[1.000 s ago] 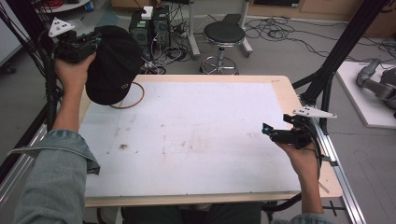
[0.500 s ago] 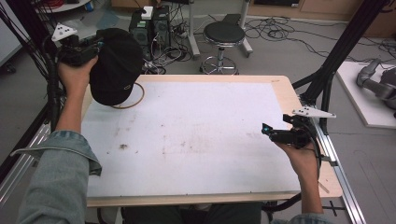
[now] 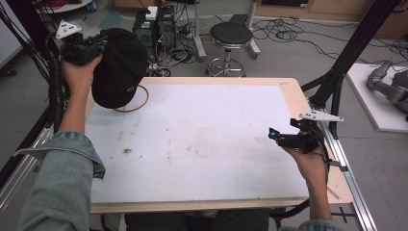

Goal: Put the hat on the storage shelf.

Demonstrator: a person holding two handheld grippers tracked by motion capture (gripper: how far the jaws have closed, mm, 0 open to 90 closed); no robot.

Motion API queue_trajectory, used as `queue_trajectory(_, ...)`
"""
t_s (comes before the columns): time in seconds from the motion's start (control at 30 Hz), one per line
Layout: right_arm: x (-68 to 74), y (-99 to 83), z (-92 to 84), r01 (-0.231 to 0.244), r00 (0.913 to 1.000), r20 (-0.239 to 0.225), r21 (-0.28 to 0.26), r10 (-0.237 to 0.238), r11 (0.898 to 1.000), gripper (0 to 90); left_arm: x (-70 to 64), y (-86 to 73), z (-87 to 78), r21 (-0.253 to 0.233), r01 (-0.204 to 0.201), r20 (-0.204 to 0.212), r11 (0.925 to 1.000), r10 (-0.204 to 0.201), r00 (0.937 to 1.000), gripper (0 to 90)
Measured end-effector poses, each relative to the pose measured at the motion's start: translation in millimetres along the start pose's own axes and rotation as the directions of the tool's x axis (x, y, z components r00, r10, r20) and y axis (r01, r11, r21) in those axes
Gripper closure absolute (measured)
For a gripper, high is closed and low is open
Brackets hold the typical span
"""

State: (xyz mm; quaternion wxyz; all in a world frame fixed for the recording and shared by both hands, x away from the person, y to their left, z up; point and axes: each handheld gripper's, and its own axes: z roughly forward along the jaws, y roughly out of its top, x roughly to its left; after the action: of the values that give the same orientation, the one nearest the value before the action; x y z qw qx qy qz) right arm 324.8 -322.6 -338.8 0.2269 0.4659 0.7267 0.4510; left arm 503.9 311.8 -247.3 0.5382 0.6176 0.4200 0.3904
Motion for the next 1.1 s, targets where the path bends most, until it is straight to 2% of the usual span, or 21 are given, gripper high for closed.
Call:
queue_trajectory(0.1,-1.0,-0.4,0.3,0.003,1.0000,-0.001,0.000,-0.003,1.000,5.8,1.7,-0.3,3.4,0.003,0.010,0.014,0.9999,-0.010,0.9998,69.1)
queue_trajectory(0.13,-1.2,-0.5,0.3,0.000,1.0000,-0.001,0.001,0.000,1.000,5.8,2.5,-1.2,4.6,0.008,0.025,0.021,0.9997,-0.025,0.9995,68.4)
queue_trajectory(0.2,-1.4,-0.7,0.6,-0.003,1.0000,-0.002,0.002,0.003,1.000,5.8,2.6,-2.6,6.1,0.010,0.029,0.024,0.9995,-0.030,0.9993,64.8)
queue_trajectory(0.27,-1.6,-0.8,0.5,-0.004,1.0000,-0.003,0.002,0.004,1.000,5.8,1.9,-3.6,7.3,0.027,0.015,0.020,0.9995,-0.016,0.9997,60.2)
queue_trajectory(0.5,-1.7,0.0,-1.4,0.000,1.0000,-0.002,-0.003,0.000,1.000,5.8,-5.1,-7.5,10.6,0.053,-0.060,0.023,0.9968,0.059,0.9980,58.8)
queue_trajectory(0.63,-1.9,0.4,-2.5,0.001,1.0000,-0.001,-0.009,-0.001,1.000,5.8,-7.6,-6.5,9.7,0.051,-0.073,0.019,0.9960,0.072,0.9972,52.9)
queue_trajectory(0.8,-1.0,1.2,-1.9,0.001,1.0000,-0.004,-0.008,-0.001,1.000,5.8,-8.6,-1.2,2.1,0.046,-0.085,0.027,0.9953,0.083,0.9962,47.6)
queue_trajectory(0.87,-1.0,1.5,-1.3,0.006,1.0000,-0.006,-0.011,-0.006,1.000,5.8,-10.4,2.1,-2.8,0.030,-0.076,0.031,0.9967,0.075,0.9967,45.5)
queue_trajectory(1.1,0.1,4.4,1.8,0.006,0.9999,-0.014,-0.013,-0.006,1.000,5.8,-20.8,7.1,-20.5,0.031,-0.059,0.094,0.9978,0.055,0.9940,38.7)
